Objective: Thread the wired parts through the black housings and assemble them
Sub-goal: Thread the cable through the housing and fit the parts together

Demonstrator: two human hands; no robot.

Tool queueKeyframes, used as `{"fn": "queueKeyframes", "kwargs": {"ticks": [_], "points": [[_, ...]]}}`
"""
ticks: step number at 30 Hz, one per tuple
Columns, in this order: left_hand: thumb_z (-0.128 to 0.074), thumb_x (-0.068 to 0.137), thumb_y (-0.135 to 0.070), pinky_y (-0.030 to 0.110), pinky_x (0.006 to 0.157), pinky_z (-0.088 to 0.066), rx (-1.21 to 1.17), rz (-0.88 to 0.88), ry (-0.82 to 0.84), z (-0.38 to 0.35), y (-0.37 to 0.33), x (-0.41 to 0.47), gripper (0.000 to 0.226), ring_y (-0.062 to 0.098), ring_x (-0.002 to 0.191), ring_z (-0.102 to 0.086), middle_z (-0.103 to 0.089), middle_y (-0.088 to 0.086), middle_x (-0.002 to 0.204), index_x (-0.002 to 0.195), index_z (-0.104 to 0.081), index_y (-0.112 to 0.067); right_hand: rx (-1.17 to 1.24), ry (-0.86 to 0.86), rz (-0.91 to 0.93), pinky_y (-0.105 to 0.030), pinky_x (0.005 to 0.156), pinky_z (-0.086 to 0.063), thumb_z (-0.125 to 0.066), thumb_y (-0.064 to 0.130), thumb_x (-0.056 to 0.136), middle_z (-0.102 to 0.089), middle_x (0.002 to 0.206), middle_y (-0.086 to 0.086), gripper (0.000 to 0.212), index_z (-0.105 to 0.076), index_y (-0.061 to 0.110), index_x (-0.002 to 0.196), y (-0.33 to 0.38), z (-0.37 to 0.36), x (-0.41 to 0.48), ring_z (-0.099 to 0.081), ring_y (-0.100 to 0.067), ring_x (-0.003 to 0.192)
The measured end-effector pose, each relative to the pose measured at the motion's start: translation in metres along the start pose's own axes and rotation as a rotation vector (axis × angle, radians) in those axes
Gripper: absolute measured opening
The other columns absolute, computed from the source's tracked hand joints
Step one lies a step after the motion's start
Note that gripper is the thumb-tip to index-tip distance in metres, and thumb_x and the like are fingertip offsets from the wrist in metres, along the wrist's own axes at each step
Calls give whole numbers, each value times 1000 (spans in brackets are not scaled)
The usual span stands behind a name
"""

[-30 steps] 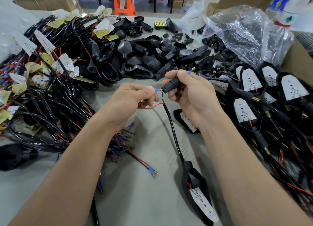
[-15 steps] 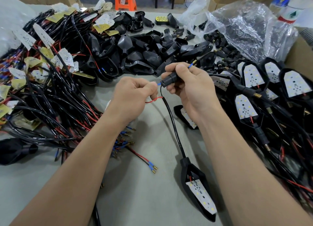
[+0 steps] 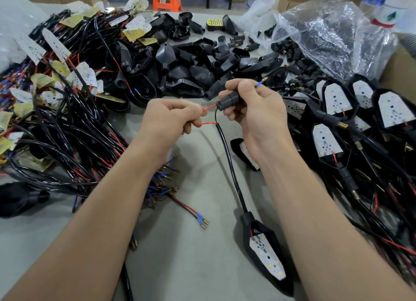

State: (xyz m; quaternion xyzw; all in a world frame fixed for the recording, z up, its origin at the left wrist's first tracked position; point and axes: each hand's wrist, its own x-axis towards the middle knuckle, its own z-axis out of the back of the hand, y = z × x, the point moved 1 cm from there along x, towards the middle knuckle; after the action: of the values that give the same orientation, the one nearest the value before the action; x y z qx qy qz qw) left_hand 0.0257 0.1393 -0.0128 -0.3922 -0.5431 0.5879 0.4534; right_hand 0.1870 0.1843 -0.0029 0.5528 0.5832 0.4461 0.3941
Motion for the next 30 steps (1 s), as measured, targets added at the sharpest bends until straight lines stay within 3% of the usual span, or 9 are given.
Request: {"fn": "queueKeyframes", "kwargs": {"ticks": [3, 5, 8, 13, 19, 24, 30], "points": [[-74, 89, -11, 19, 55, -44, 31, -5, -36, -3, 4, -1, 23, 9, 52, -53, -70, 1, 62, 70, -81, -21, -38, 7, 24, -26, 53, -44, -51, 7, 103, -75, 81, -9, 17, -65, 9, 112, -3, -6, -2, -55, -18, 53], [-75, 89, -13, 22, 57, -46, 62, 1, -84, -6, 6, -3, 18, 9, 52, -57, -72, 0, 62, 73, -80, -21, -68, 20, 44, -24, 52, -45, -54, 7, 101, -77, 81, -7, 20, -62, 8, 120, -6, -10, -4, -55, -16, 53], [-75, 89, -6, 19, 51, -47, -3, 2, -136, -8, 4, -4, 13, 10, 51, -64, -75, 4, 65, 84, -79, -18, -105, 19, 57, -24, 52, -46, -56, 7, 100, -76, 79, -6, 20, -62, 6, 120, -6, -11, -5, -57, -17, 53], [-71, 91, 1, 19, 51, -49, -56, -6, -54, -4, -2, -4, 20, 13, 55, -68, -77, 8, 70, 102, -76, -15, -60, -49, 53, -26, 54, -48, -55, 7, 102, -76, 82, -8, 12, -63, 10, 110, -4, -7, -4, -60, -17, 54], [-67, 95, -4, 21, 50, -50, -34, -28, -119, 0, -5, -6, 17, 16, 57, -72, -76, 6, 68, 94, -77, -18, 10, 53, -91, -23, 55, -51, -59, 13, 103, -76, 86, -10, 11, -65, 8, 95, -6, -15, -11, -64, -14, 55], [-65, 97, -19, 20, 52, -50, -3, 55, -88, 5, -3, -4, 24, 19, 63, -75, -78, 8, 74, 77, -76, -13, 59, -30, -54, -23, 54, -50, -59, 8, 101, -74, 81, -10, 13, -64, 5, 90, -2, -12, -9, -62, -16, 54], [-67, 97, -14, 18, 53, -49, 23, -26, -46, 7, -3, -4, 27, 14, 58, -71, -76, 6, 70, 72, -76, -15, 56, 4, -59, -23, 56, -50, -59, 9, 102, -75, 83, -9, 14, -65, 6, 90, -1, -12, -11, -61, -17, 57]]}}
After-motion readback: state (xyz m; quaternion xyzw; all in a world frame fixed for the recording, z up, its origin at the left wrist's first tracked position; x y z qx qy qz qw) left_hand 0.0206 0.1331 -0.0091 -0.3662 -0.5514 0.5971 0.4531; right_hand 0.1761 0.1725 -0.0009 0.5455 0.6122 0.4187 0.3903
